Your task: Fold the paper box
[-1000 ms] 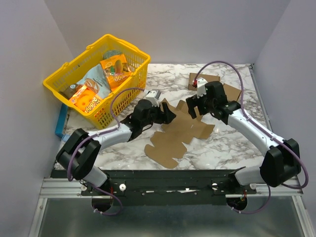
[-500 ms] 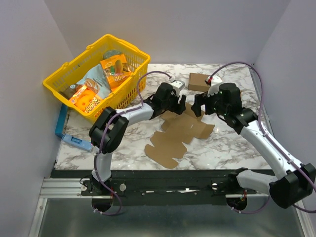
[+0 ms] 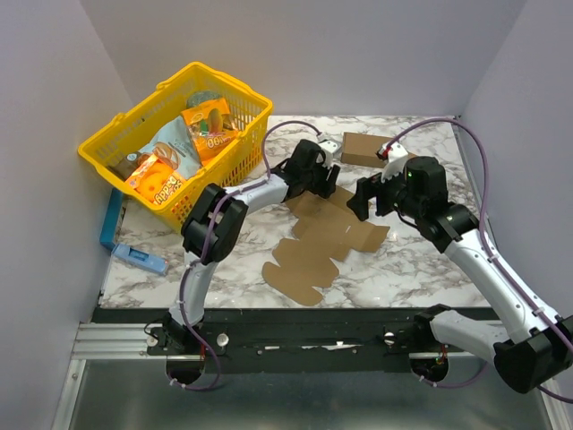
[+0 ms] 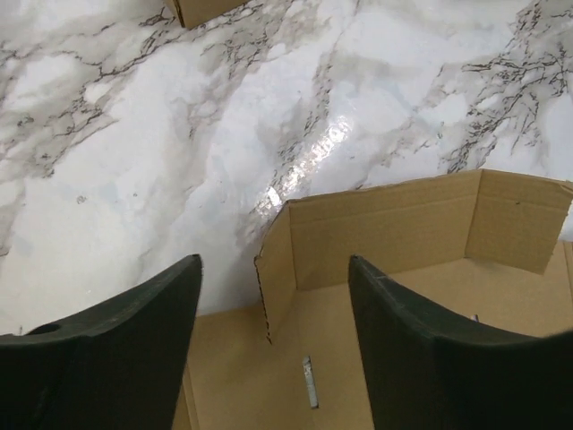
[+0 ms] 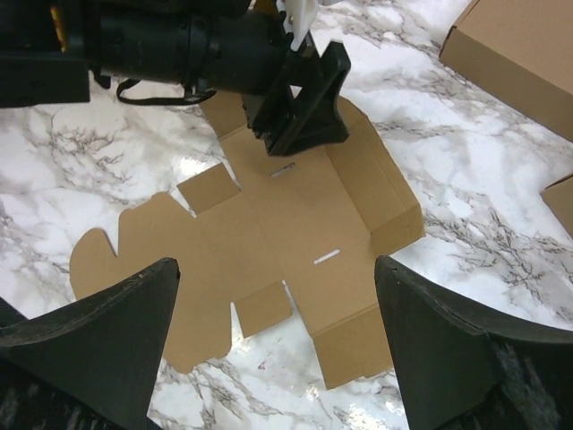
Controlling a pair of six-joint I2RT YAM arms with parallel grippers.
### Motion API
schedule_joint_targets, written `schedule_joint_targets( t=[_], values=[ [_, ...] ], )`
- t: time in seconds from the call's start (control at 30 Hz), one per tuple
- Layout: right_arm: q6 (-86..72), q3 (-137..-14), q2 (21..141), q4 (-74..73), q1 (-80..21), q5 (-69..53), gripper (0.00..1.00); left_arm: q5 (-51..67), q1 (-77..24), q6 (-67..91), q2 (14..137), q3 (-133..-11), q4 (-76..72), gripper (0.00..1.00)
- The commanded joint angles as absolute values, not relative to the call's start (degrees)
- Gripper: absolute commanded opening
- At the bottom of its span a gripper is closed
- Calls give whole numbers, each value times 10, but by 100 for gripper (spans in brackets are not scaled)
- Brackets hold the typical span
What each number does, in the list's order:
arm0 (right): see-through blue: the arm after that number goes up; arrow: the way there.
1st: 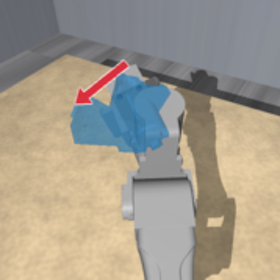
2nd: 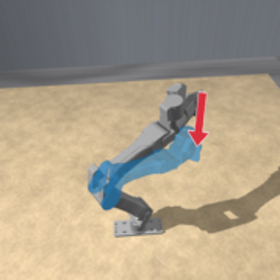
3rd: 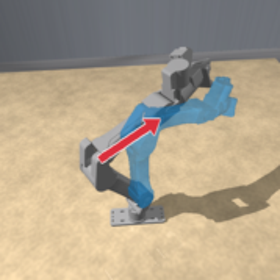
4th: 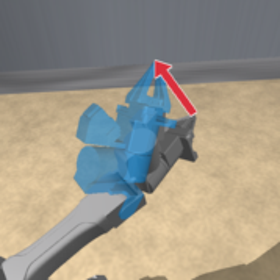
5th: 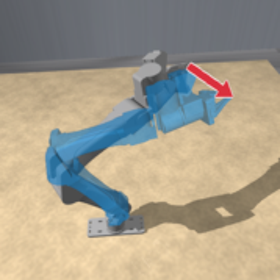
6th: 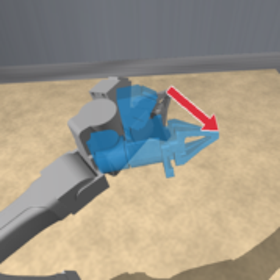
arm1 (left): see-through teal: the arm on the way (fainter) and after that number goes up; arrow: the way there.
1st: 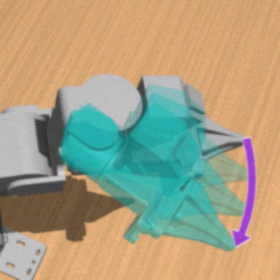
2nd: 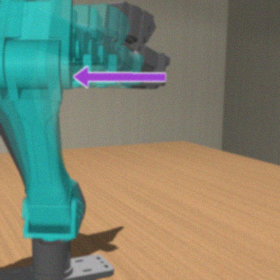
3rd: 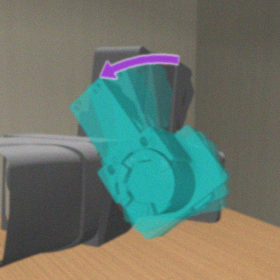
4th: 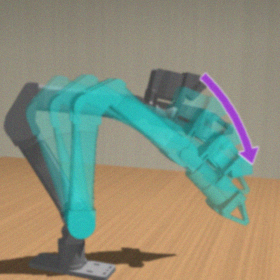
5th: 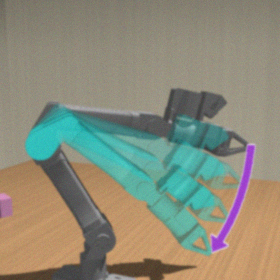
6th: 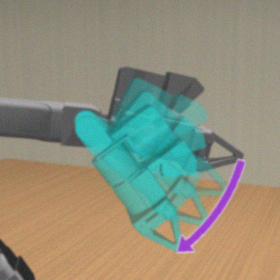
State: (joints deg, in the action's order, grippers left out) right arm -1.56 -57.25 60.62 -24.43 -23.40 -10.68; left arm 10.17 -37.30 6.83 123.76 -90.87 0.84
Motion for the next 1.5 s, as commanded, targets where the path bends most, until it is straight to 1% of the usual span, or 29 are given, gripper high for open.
schedule_joint_targets(
  t=[0.0, 0.03, 0.07, 0.13, 0.17, 0.2, 0.23, 0.33, 0.37, 0.5, 0.57, 0.63, 0.7, 0.83, 0.87, 0.97, 1.13, 1.23, 1.33, 1.37, 1.47],
  values=[
    [-17, -604, 599, -294, -231, -141, 97, 177, -357, 47, 1259, -924, 20, 56],
    [-15, -615, 599, -302, -230, -152, 98, 184, -355, 47, 1259, -921, 15, 50],
    [-14, -620, 599, -309, -231, -159, 98, 192, -353, 47, 1259, -911, 3, 38],
    [-18, -646, 606, -339, -230, -174, 99, 224, -348, 47, 1251, -897, -26, 23],
    [-24, -655, 612, -352, -231, -178, 99, 237, -346, 48, 1246, -878, -54, 10],
    [-29, -664, 620, -372, -231, -184, 99, 245, -345, 47, 1234, -868, -68, 3],
    [-33, -671, 624, -381, -231, -196, 100, 259, -345, 47, 1226, -854, -82, 0],
    [-33, -704, 641, -417, -229, -235, 100, 282, -345, 47, 1179, -782, -165, 0],
    [-31, -719, 644, -424, -228, -244, 100, 294, -345, 50, 1165, -738, -217, 0],
    [-23, -762, 664, -464, -206, -282, 100, 315, -344, 68, 1075, -629, -344, 0],
    [-19, -769, 673, -468, -192, -318, 100, 320, -342, 84, 1050, -593, -413, 0],
    [-23, -766, 681, -470, -164, -348, 100, 333, -337, 118, 1020, -549, -457, 0],
    [-23, -757, 689, -465, -145, -368, 100, 350, -331, 141, 997, -507, -531, 0],
    [-28, -715, 693, -422, -139, -399, 100, 378, -330, 192, 981, -458, -633, 0],
    [-37, -710, 695, -414, -136, -403, 100, 380, -330, 211, 979, -447, -676, 0],
    [-53, -699, 714, -397, -127, -426, 100, 385, -330, 232, 971, -411, -742, 0],
    [-83, -658, 729, -338, -85, -489, 100, 383, -330, 225, 948, -374, -759, 0],
    [-101, -632, 736, -311, -68, -499, 100, 377, -330, 216, 935, -359, -761, 0],
    [-100, -615, 756, -299, -65, -528, 94, 374, -330, 216, 929, -352, -766, 0],
    [-106, -611, 761, -294, -65, -540, 88, 373, -330, 217, 929, -352, -767, 0],
    [-106, -593, 748, -278, -66, -536, 81, 366, -330, 218, 930, -354, -760, 0]
  ],
)
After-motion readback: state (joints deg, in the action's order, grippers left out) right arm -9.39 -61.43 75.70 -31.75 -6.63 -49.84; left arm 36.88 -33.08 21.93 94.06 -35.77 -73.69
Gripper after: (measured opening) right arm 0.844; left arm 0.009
